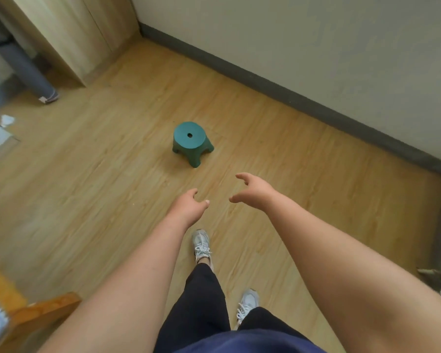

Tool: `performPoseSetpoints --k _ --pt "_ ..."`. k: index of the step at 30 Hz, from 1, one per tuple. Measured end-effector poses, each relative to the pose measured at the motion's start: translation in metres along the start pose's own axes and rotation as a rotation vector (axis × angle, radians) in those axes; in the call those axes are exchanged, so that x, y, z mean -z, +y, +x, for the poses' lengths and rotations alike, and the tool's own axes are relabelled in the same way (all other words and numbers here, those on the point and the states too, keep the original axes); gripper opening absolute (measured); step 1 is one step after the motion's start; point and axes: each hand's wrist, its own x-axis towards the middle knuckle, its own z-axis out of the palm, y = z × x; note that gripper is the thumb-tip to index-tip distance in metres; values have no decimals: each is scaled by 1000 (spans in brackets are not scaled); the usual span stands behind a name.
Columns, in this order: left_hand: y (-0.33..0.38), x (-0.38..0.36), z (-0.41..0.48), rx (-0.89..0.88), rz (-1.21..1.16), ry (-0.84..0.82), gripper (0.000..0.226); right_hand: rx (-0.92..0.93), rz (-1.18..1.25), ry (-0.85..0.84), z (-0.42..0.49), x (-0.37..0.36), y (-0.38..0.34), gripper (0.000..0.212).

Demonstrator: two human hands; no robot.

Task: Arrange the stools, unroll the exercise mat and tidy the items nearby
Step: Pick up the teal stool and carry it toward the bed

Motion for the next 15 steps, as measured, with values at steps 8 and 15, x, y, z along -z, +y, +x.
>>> performPoseSetpoints --k 8,15 --pt "12 92 97 41 60 -17 61 -28 -18 0 101 11 -94 88" --pt "47 160 184 85 1 7 60 -3 -72 -34 184 33 -162 89"
